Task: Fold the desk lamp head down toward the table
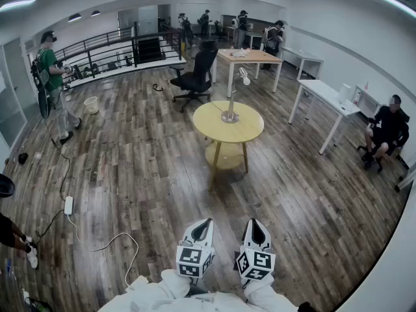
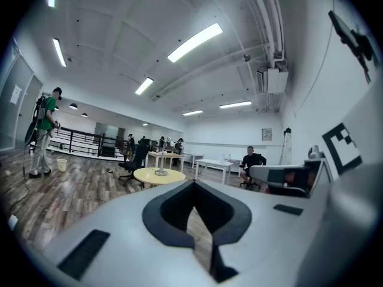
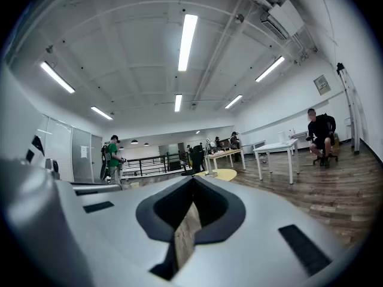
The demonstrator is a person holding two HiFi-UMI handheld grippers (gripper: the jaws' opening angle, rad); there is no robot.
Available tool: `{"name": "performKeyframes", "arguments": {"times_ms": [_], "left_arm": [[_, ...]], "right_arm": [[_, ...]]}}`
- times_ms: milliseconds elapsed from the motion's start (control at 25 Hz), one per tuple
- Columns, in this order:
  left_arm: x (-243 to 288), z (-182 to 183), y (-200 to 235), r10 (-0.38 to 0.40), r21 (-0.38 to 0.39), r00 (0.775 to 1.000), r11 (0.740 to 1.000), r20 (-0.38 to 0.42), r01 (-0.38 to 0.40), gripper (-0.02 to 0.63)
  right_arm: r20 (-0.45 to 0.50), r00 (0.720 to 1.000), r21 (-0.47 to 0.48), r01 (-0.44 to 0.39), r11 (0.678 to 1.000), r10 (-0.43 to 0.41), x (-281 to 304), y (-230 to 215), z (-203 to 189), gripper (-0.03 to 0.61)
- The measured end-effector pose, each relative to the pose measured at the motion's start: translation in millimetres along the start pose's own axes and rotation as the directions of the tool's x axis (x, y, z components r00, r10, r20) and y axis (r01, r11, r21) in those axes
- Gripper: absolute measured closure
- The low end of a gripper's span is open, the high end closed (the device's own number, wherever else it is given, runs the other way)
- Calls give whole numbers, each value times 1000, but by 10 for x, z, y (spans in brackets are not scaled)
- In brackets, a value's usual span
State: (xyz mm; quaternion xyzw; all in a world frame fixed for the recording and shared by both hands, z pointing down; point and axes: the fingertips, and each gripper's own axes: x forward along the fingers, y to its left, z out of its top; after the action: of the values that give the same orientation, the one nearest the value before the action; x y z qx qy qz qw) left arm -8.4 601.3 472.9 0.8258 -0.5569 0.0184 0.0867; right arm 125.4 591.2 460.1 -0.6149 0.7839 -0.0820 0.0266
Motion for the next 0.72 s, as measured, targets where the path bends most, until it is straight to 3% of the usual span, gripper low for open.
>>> {"name": "performKeyframes", "arguments": {"times_ms": [400, 720], "left_arm": [[351, -38, 104, 4, 2, 1000, 1000, 5, -4, 615], [949, 93, 366, -5, 13, 1000, 1000, 18, 5, 615]], "right_arm": [[2, 1000, 20, 13, 1000, -13, 338, -145, -84, 568], [5, 1000, 15, 5, 1000, -5, 1017, -214, -33, 568]]}}
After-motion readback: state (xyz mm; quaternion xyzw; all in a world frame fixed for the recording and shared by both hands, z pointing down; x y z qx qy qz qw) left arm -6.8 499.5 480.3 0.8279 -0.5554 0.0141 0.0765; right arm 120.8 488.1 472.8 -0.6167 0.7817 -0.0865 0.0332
